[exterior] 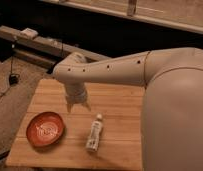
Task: Place the bottle in the ceramic bowl
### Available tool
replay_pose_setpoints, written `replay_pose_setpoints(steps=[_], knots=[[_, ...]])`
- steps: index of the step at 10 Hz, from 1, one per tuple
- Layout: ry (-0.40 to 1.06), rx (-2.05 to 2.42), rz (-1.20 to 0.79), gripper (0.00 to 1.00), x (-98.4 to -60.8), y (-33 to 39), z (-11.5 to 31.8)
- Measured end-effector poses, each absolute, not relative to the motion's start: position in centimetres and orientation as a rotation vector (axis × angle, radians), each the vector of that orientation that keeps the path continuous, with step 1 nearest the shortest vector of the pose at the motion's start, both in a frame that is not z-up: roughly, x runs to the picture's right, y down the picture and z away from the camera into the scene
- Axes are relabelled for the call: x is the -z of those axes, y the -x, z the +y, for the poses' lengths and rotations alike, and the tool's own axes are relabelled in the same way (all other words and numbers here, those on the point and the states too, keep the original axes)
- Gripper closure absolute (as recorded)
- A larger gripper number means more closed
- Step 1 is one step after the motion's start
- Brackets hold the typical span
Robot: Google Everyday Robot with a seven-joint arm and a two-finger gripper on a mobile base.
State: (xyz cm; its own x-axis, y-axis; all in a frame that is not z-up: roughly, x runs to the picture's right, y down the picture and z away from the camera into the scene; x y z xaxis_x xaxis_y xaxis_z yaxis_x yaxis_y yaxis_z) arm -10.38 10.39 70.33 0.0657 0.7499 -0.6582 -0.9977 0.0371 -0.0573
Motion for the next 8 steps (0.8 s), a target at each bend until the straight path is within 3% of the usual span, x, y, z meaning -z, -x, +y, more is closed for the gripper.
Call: replay_pose_setpoints(steps=[8], knots=[[0.597, -1.482, 0.572, 0.35, -70.5, 6.1, 12.7]])
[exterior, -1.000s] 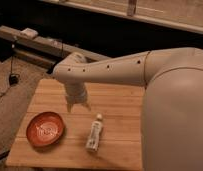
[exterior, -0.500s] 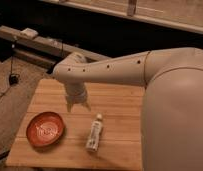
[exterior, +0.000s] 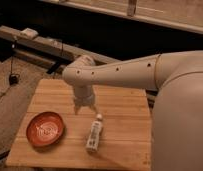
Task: Place the bottle in the ceramic bowl
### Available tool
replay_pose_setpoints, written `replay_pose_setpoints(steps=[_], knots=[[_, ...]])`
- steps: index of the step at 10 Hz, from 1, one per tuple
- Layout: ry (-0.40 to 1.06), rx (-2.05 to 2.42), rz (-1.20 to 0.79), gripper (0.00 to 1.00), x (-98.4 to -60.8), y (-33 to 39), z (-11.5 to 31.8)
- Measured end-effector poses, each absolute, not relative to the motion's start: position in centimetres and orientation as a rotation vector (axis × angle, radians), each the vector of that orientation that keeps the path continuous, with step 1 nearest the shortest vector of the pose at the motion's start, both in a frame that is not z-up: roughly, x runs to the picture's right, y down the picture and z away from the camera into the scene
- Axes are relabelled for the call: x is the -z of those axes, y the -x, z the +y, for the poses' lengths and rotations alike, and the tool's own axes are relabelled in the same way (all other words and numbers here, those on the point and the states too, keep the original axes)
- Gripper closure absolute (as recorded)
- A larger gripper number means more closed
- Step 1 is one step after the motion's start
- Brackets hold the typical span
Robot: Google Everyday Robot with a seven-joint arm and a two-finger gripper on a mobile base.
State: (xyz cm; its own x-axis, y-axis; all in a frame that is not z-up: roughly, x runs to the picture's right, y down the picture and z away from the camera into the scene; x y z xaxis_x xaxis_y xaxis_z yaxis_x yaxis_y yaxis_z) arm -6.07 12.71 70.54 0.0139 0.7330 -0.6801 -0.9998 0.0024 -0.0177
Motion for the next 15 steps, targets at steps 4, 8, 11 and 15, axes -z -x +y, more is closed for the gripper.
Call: replay_pose_setpoints(steps=[4, 8, 11, 15], knots=[[0.601, -1.498, 0.58, 0.35, -71.8, 4.8, 16.6], [0.648, -1.5, 0.61, 0.35, -74.4, 4.2, 19.4], [0.694, -1.501, 0.653, 0.35, -76.3, 3.9, 20.9], [0.735, -1.497, 0.721, 0.35, -77.9, 3.1, 22.5]])
